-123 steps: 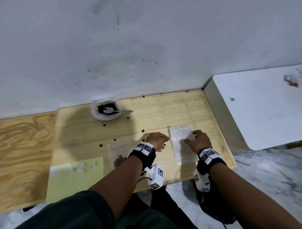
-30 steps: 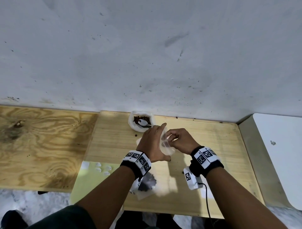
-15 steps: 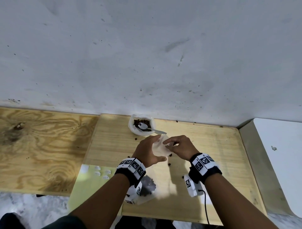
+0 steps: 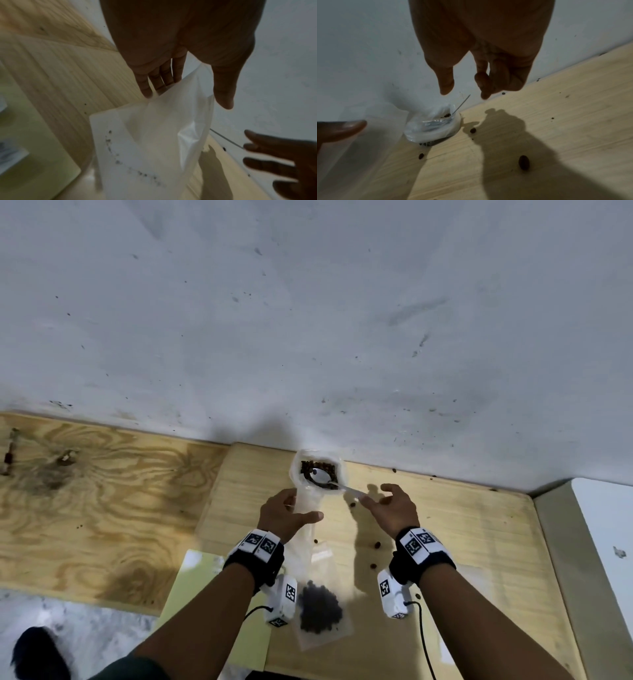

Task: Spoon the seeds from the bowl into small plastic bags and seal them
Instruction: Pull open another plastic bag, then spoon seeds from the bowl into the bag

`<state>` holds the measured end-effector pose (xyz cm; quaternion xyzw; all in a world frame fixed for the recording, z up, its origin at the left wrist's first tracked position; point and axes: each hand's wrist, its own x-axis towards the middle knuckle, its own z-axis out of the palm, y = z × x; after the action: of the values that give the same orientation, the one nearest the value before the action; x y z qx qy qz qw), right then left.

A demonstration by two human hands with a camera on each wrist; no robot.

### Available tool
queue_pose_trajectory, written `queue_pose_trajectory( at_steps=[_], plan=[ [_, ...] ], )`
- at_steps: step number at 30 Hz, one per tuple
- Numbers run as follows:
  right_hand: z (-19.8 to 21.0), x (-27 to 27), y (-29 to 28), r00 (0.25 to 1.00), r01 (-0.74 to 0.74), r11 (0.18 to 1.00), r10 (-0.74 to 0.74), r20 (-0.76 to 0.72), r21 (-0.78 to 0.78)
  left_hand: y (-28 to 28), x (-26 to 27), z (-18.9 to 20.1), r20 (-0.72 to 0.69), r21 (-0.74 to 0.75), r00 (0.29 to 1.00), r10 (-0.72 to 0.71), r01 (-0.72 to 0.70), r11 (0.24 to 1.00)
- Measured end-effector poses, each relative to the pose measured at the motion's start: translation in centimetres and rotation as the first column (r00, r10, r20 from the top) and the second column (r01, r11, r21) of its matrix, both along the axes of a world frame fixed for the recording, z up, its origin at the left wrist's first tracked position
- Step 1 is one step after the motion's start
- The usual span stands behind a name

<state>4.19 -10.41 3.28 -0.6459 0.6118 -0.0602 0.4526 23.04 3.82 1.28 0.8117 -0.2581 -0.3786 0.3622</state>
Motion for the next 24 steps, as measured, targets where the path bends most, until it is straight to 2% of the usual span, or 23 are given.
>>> queue_pose_trajectory(
  at_steps=[3,5,9,12,16,19,24],
  plan=[
    [-1.2,1.7,-0.9,0.994,-0.047,0.996,0.054,-0.099,0.073,-0.5,1.5,-0.3,-0.052,0.006,0.998,0.041,-0.040,0.999],
    [-1.6,2.6,-1.3,0.997,-0.034,0.998,0.038,-0.074,0.057,-1.1,2.3,-0.3,-0.093,0.020,0.994,0.048,-0.046,0.999],
    [-1.7,3.8,-1.8,0.997,0.050,0.992,-0.042,0.066,-0.118,-2.4,3.4,-0.1,-0.153,0.050,0.987,0.047,-0.040,0.998],
    [-1.4,4.7,-1.6,0.973,0.134,0.947,-0.070,0.221,-0.291,-3.1,3.8,0.0,-0.168,0.068,0.986,0.019,-0.008,0.998],
    [-1.1,5.2,-0.8,0.973,0.143,0.911,-0.057,0.224,-0.388,-3.8,4.2,-0.3,-0.164,0.076,0.986,-0.015,0.027,0.997],
    [-2.4,5.4,-0.3,0.964,0.183,0.916,-0.097,0.246,-0.357,-4.0,4.6,-0.5,-0.150,0.088,0.988,-0.037,0.051,0.995],
    [-4.4,6.1,0.5,0.918,0.297,0.936,-0.227,0.327,-0.186,-3.5,4.6,-0.4,-0.098,0.088,0.989,-0.112,0.121,0.989]
  ],
)
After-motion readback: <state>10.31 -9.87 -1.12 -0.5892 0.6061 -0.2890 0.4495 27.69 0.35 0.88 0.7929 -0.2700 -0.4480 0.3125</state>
